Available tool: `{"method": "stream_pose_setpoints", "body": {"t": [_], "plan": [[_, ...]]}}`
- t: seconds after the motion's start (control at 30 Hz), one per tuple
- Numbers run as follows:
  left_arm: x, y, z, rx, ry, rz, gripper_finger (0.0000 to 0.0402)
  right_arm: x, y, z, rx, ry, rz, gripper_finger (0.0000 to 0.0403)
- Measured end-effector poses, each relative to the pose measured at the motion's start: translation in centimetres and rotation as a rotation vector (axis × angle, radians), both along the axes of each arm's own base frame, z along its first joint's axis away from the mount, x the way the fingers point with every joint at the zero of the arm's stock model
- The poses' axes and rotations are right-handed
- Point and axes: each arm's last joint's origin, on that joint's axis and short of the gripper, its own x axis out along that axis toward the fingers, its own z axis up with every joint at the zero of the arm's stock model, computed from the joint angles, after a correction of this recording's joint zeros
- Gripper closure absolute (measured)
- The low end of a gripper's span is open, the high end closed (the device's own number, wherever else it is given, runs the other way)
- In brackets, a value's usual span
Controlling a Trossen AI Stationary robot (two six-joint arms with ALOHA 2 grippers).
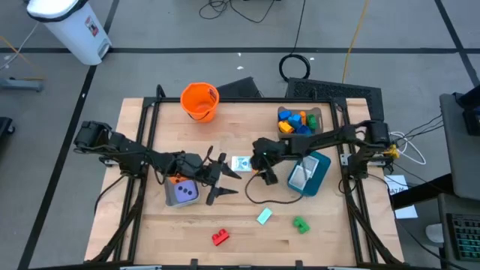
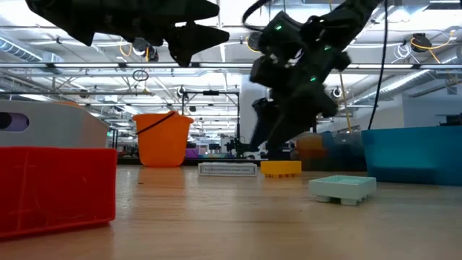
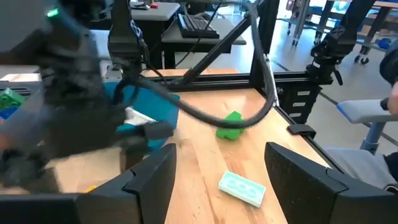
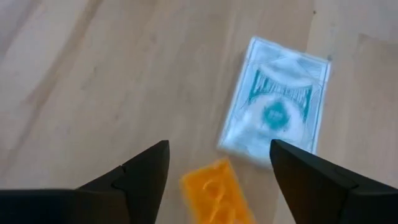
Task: Pick & Place Toys
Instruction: Put the yellow game piece into the black bin
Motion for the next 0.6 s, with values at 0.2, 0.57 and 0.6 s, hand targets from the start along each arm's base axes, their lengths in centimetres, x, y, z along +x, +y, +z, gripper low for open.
{"method": "stream_pose_setpoints", "body": {"t": [0.2,0.57,0.6], "plan": [[-0.1,-0.4,-0.3,0.006,0.029,-0.016,0.0149,0.3,-0.7,-1.0,-0.075,0.066,-0.003,0.012],[-0.2,-0.5,-0.3,0.015,0.033,-0.021,0.0149,-0.3,-0.8,-1.4,-0.095,0.136,-0.007,0.0137],[-0.2,-0.5,-0.3,0.015,0.033,-0.022,0.0149,-0.3,-0.8,-1.4,-0.092,0.136,-0.011,0.0139]]}}
